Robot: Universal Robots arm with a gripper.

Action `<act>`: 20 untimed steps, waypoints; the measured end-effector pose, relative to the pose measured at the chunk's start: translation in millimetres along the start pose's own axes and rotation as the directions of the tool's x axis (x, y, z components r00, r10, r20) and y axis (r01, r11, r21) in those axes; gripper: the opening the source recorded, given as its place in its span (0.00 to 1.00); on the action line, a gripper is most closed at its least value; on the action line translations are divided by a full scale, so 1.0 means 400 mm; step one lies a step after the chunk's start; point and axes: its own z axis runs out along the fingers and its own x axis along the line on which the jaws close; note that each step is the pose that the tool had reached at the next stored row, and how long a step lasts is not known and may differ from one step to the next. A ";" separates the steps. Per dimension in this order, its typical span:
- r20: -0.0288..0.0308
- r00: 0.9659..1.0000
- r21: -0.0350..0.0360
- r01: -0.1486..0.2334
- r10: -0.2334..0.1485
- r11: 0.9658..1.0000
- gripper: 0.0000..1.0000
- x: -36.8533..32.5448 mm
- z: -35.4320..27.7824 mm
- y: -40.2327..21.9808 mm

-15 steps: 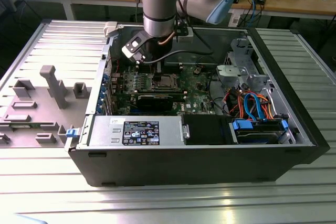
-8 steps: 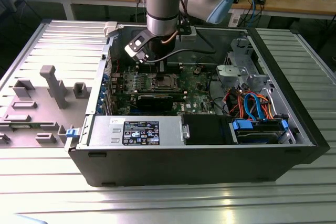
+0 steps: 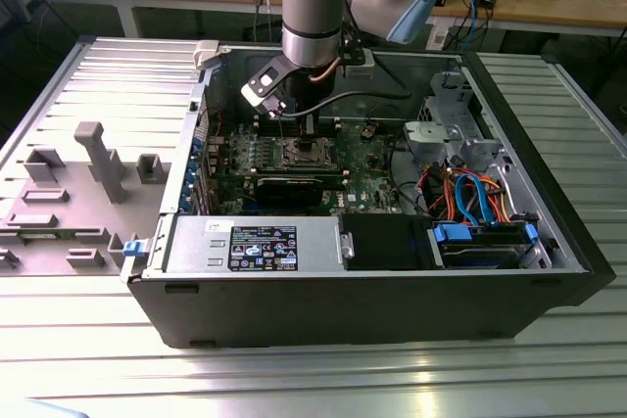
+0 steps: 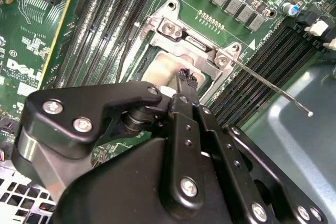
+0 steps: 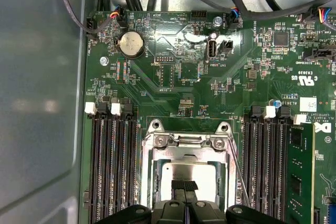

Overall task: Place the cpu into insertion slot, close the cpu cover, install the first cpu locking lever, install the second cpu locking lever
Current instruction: 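Install the first cpu locking lever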

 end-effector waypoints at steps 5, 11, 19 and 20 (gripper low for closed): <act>0.000 1.000 0.000 0.000 0.000 1.000 0.11 0.000 -0.007 0.000; 0.000 1.000 0.000 0.000 0.000 1.000 0.11 0.000 -0.010 0.000; 0.000 1.000 0.000 0.000 0.000 1.000 0.11 0.000 -0.012 0.000; 0.000 1.000 0.000 0.000 0.000 1.000 0.11 0.000 -0.012 0.000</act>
